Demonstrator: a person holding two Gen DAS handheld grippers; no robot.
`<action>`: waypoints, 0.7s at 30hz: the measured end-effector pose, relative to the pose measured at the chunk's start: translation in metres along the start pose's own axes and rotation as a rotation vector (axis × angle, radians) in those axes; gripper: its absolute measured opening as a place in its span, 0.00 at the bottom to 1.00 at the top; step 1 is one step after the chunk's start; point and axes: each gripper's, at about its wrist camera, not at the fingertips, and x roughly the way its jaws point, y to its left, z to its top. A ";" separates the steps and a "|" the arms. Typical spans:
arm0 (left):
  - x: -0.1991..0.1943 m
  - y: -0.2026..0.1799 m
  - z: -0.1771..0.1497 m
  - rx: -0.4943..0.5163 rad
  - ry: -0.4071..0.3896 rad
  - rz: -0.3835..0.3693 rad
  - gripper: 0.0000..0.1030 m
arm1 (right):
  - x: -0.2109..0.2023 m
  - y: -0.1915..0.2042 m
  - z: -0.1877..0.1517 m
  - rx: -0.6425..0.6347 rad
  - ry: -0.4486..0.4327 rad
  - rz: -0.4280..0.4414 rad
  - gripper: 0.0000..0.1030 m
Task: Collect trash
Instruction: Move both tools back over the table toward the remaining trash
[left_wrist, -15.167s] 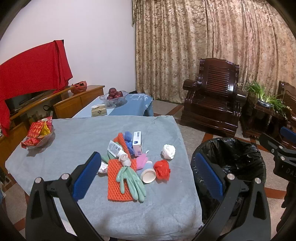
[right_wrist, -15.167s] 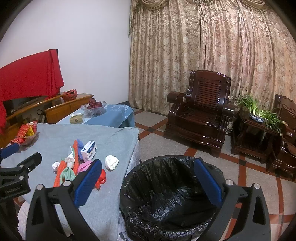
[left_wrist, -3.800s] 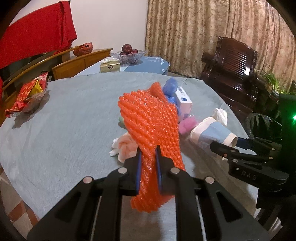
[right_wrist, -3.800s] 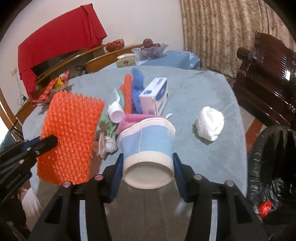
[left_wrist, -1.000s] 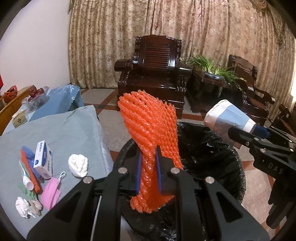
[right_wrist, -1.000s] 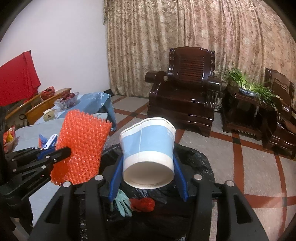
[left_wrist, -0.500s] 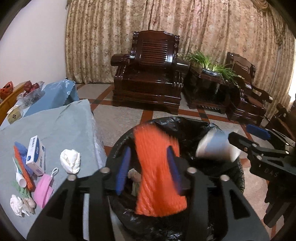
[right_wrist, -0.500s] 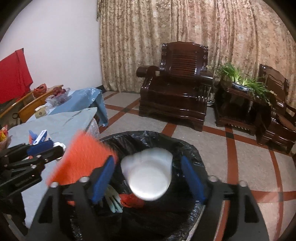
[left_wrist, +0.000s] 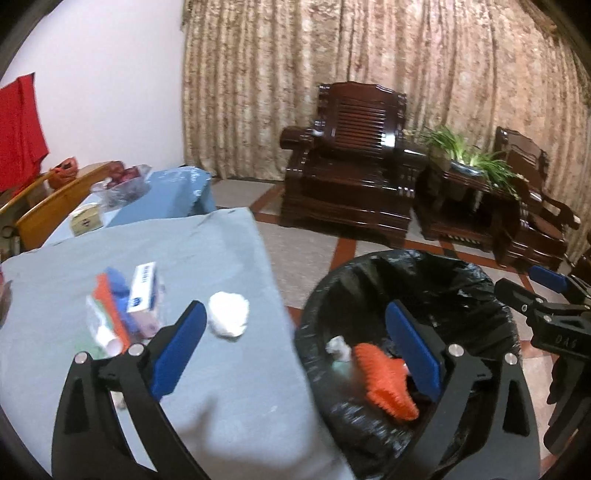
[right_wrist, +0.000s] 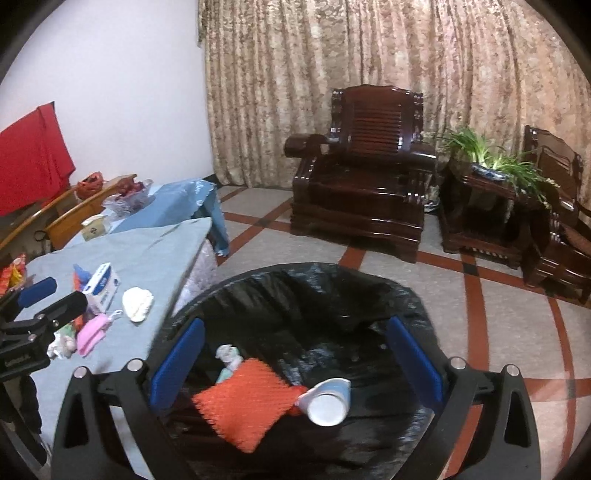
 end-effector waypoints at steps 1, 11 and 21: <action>-0.002 0.002 0.000 -0.002 -0.002 0.007 0.92 | 0.001 0.006 0.000 -0.006 0.002 0.012 0.94; -0.036 0.065 -0.017 -0.073 -0.014 0.141 0.92 | 0.010 0.062 -0.006 -0.061 0.024 0.113 0.94; -0.052 0.121 -0.036 -0.137 -0.002 0.254 0.92 | 0.024 0.112 -0.006 -0.109 0.036 0.190 0.94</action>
